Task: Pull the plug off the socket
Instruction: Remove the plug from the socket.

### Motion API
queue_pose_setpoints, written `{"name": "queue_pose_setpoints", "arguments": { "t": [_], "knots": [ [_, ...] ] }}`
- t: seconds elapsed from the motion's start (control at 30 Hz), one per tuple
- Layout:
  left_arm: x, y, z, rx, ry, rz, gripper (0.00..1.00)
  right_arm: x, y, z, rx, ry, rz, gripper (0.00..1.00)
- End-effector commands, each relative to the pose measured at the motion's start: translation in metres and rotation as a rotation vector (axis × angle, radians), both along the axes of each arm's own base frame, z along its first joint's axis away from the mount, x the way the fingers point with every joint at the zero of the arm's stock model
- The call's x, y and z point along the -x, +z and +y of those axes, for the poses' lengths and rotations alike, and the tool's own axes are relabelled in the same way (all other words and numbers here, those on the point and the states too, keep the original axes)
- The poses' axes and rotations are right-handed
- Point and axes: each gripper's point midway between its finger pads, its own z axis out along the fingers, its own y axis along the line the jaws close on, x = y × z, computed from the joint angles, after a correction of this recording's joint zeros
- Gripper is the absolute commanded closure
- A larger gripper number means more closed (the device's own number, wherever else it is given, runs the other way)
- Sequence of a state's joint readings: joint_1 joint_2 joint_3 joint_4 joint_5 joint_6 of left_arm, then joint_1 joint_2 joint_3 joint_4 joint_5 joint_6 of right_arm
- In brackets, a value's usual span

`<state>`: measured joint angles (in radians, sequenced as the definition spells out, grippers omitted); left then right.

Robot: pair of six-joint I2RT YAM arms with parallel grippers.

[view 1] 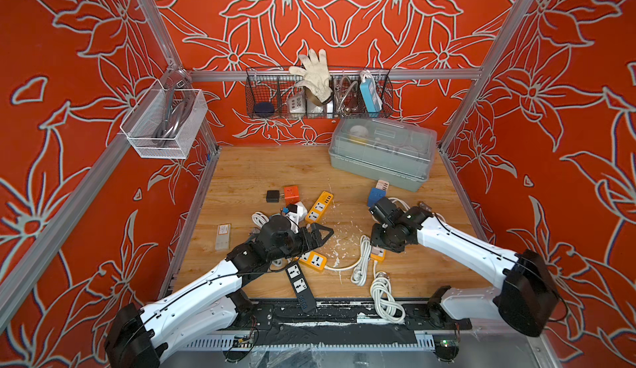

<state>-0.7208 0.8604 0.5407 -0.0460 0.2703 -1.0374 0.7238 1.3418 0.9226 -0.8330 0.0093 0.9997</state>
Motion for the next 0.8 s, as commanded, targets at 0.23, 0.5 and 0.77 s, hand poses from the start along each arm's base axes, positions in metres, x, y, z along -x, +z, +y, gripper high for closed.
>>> {"name": "queue_pose_setpoints", "arguments": {
  "t": [0.23, 0.5, 0.77],
  "knots": [
    [0.0, -0.003, 0.0, -0.014, -0.001, -0.002, 0.02, 0.002, -0.009, -0.013, 0.168, 0.114, 0.048, 0.6],
    [-0.001, 0.003, -0.026, 0.052, -0.106, 0.003, 0.03, 0.01, -0.007, -0.04, 0.123, 0.114, 0.025, 0.68],
    [0.008, -0.017, -0.112, 0.038, -0.397, 0.094, 0.19, 0.006, -0.01, -0.041, 0.004, 0.097, 0.037, 0.69]
  ]
}}
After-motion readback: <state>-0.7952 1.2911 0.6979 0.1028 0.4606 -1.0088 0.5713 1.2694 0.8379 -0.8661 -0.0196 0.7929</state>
